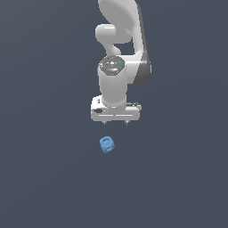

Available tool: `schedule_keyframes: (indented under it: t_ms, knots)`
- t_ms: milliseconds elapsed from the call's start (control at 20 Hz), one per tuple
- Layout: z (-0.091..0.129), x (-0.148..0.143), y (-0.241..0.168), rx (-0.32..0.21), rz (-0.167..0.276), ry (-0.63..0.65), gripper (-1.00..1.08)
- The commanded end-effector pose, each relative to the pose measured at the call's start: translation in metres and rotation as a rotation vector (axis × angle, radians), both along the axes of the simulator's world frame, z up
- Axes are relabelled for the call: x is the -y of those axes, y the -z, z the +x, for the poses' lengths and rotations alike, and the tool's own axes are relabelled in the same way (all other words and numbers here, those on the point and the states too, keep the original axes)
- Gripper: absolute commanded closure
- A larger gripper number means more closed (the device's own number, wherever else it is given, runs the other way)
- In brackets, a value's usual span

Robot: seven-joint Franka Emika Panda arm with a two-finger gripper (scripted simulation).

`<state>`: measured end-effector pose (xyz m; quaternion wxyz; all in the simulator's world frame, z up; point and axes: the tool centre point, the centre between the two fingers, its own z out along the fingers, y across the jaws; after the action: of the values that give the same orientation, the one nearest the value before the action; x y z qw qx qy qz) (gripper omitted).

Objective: Pick up the object and move it to a goal position.

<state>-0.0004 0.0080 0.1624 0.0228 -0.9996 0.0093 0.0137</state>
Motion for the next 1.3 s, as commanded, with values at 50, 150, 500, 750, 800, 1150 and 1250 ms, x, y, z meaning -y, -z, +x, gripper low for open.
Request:
schedule_keyframes:
  t_ms: [50,150,500,750,800,1150,1250]
  knots:
    - [0.0,0.0,0.0,0.0,0.0,0.001,-0.92]
    - [-0.001,-0.001,0.0,-0.004,0.003,0.008,-0.92]
    - [-0.007,-0.003,-0.003,-0.02,0.016,0.045,-0.92]
    - [-0.005,-0.002,-0.001,-0.017,0.014,0.028,-0.92]
    - [-0.004,-0.001,0.0,-0.017,0.013,0.02,-0.92]
    - [0.006,0.006,0.011,-0.006,0.004,-0.069,-0.92]
    - [0.01,0.009,0.016,-0.002,0.0,-0.106,-0.92]
